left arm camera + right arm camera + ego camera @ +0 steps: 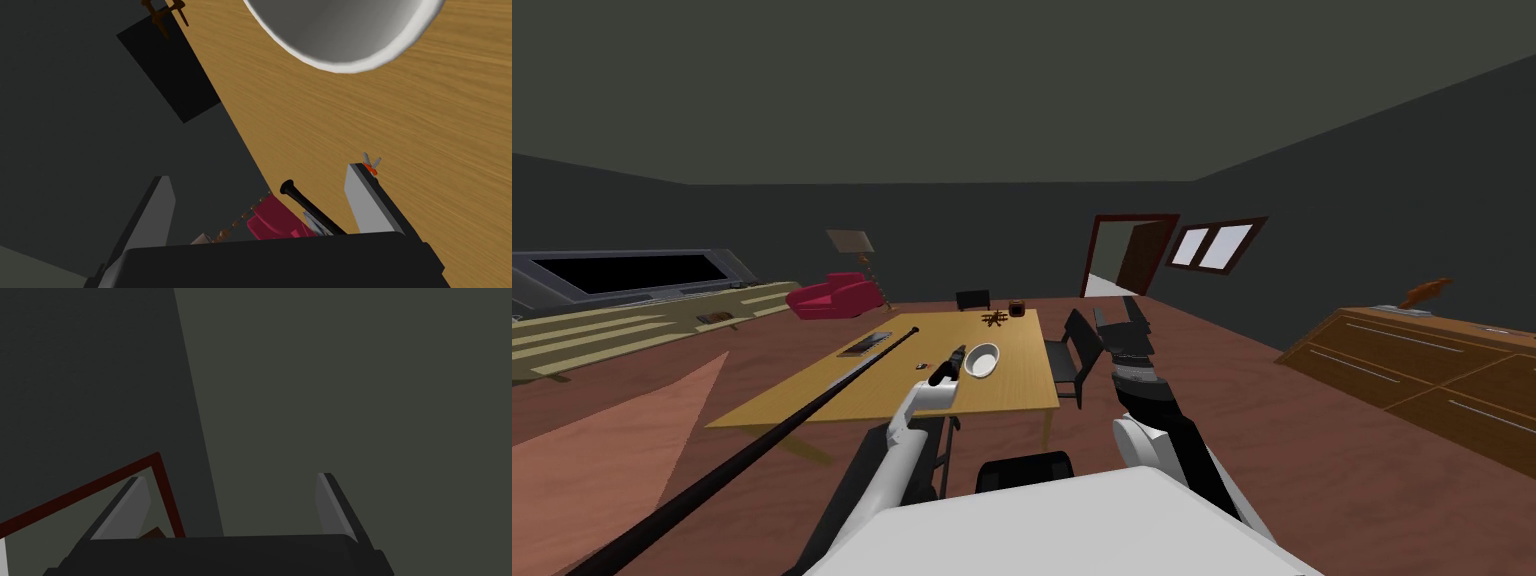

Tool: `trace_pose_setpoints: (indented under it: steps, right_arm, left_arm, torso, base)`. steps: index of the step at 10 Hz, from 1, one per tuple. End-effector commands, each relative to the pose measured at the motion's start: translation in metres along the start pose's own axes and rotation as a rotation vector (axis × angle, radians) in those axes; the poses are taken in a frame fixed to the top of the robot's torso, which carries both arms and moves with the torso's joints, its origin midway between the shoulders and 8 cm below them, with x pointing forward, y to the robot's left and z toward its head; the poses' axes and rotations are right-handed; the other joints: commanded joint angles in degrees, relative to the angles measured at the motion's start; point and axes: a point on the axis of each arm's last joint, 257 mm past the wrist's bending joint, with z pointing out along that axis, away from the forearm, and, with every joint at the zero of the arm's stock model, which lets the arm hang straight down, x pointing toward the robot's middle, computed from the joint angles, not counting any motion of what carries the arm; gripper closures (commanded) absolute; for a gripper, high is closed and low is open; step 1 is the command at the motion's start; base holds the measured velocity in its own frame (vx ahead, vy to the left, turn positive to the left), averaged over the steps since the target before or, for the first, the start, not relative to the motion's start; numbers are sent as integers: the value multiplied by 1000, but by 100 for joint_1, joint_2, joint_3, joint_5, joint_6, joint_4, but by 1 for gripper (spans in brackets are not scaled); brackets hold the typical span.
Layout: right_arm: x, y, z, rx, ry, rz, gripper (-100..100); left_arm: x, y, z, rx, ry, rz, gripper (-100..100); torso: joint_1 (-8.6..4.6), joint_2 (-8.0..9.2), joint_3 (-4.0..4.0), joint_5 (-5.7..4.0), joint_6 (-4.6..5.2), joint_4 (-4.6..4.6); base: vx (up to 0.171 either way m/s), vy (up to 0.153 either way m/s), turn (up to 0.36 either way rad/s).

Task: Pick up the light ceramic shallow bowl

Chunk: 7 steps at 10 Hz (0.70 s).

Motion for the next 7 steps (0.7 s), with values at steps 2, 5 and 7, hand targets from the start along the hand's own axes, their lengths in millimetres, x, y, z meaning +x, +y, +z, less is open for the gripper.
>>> trace_pose_setpoints:
  steps: [2, 5, 7]
  right_arm:
    - [0, 0, 0, 0, 0, 0, 0]
    - [0, 0, 0, 0, 0, 0, 0]
    - [0, 0, 0, 0, 0, 0, 0]
  left_arm:
    - [6, 18, 8, -85, 17, 7, -100]
    - [11, 33, 11, -152, 28, 11, -100]
    - [19, 52, 17, -238, 46, 20, -100]
  torso:
    - [1, 1, 0, 0, -2, 0]
    - [1, 0, 0, 0, -1, 0]
    - [1, 1, 1, 0, -1, 0]
  base:
    - [9, -8, -35]
    - [9, -5, -38]
    - [11, -8, -64]
